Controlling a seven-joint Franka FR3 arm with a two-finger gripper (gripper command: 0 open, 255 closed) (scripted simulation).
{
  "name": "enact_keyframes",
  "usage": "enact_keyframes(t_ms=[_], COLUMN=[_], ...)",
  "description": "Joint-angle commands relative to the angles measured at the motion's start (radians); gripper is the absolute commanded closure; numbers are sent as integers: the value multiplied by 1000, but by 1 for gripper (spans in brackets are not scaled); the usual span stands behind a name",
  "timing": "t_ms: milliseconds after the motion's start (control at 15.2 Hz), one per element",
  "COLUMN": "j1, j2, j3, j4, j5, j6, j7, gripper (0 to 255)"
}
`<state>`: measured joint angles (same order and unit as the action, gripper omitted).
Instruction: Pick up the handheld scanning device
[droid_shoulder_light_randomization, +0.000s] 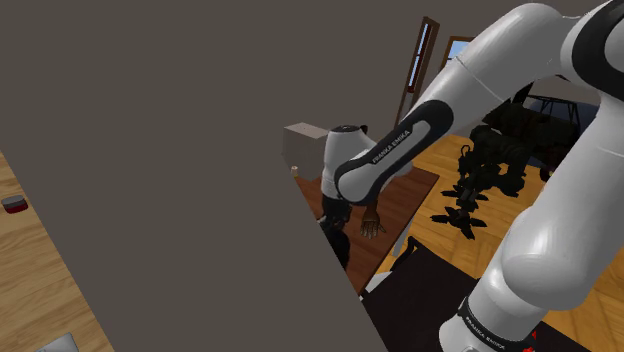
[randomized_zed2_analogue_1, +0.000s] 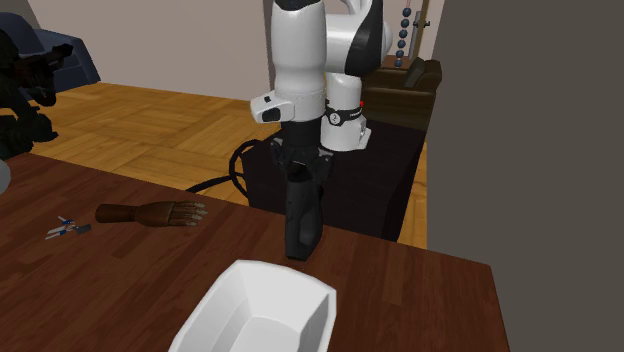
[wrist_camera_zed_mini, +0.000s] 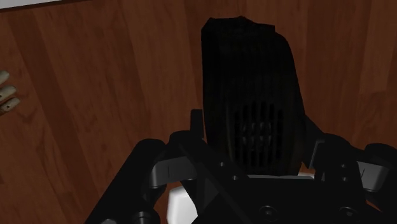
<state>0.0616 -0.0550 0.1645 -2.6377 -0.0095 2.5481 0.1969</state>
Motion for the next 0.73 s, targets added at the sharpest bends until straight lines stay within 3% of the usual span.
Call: enact_keyframes(t_ms=[0,660], j1=[2,8], j2=[-27,-151], j3=[0,-6], j4=[7,44], j5=[8,35], j6=[-33,-193], j7=[-6,-27], gripper=[255,255])
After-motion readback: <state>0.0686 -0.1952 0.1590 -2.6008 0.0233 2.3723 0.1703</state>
